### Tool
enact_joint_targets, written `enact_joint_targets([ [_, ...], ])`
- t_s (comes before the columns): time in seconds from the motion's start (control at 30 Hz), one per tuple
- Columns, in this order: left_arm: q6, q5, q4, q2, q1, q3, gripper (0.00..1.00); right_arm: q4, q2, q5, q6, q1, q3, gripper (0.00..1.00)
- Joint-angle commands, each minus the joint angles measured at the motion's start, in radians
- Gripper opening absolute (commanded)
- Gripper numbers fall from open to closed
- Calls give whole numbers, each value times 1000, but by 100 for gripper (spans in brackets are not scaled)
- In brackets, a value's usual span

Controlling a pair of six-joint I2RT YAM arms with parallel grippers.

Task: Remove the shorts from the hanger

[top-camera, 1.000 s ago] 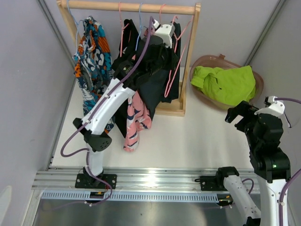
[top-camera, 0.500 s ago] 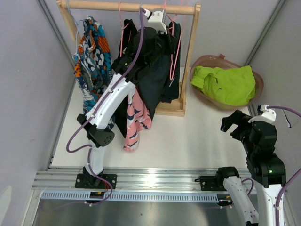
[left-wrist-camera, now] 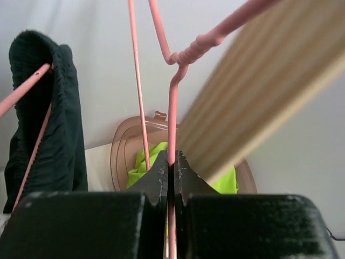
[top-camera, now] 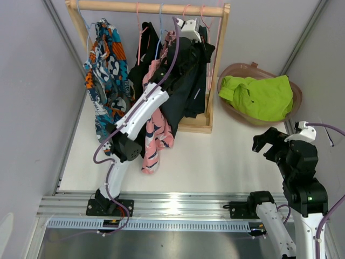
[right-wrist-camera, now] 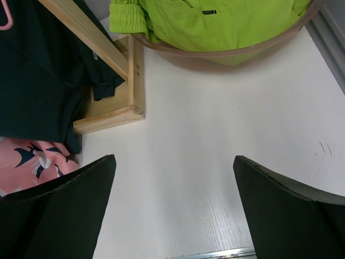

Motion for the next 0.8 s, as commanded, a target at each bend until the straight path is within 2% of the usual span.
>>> enact_joint_targets([
  [0.0, -75, 53, 96, 29, 32, 59, 0, 1, -14, -18, -4, 4, -4, 99],
  [0.2, -38, 79, 60, 11, 31, 36, 3, 12, -5, -23, -2, 4, -15, 99],
  [0.27, -9, 91, 38, -41, 22, -7, 17, 15, -5, -23, -1, 3, -18, 100],
  [0.3, 1, 91, 27, -65, 17, -24, 34, 16, -5, -21, 1, 3, -22, 99],
  [0.4, 44, 78, -48, -182, -7, -105, 59, 26, -13, -17, 2, 1, -27, 99],
  [0.43, 52, 76, -67, -216, -15, -130, 71, 29, -14, -15, 2, 1, -31, 99],
  [0.47, 60, 85, -81, -284, -27, -197, 74, 30, -16, -17, 2, -2, -33, 99],
  [0.53, 80, 85, -142, -351, -43, -231, 87, 33, -18, -20, 2, -4, -36, 100],
  [0.67, 155, 61, -271, -469, -84, -190, 92, 33, -25, -21, 2, -7, -38, 100],
  [0.77, 215, -14, -326, -544, -83, -170, 97, 32, -33, -17, 4, -7, -38, 99],
])
